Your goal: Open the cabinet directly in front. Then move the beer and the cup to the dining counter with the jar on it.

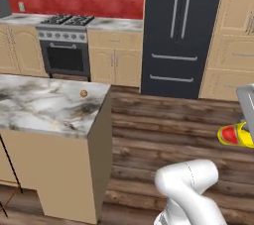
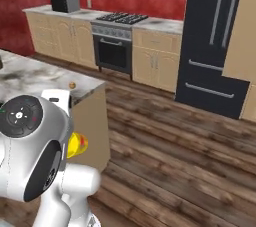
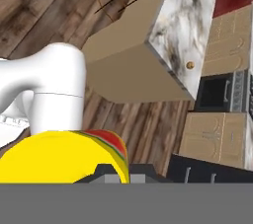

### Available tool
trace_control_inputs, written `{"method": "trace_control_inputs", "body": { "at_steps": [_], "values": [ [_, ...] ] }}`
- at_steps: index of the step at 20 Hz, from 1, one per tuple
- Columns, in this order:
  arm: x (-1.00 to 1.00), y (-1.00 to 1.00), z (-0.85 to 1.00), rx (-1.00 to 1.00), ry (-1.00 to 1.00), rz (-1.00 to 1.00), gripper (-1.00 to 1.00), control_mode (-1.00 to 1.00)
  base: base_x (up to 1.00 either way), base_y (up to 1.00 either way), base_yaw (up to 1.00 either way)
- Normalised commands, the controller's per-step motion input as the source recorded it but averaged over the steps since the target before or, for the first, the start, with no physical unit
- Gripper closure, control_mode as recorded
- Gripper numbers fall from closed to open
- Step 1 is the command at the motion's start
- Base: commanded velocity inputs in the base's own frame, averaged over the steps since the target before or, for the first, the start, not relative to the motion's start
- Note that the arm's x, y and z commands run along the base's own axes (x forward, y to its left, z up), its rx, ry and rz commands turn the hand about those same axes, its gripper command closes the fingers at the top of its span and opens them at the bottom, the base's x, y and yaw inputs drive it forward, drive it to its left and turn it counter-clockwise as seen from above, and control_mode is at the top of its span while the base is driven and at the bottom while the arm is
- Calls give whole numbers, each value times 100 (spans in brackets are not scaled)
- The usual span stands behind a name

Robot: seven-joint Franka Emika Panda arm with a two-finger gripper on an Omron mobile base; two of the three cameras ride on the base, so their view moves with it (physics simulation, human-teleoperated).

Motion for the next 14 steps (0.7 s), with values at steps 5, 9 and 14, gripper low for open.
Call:
{"method": "trace_control_inputs", "body": {
  "at_steps": [5,9,14],
  "values": [
    [0,0,0,0,0,0,100,100,0,2,28],
    [0,0,0,0,0,0,100,100,0,0,24],
    [0,0,0,0,0,0,100,100,0,0,20]
  ]
}}
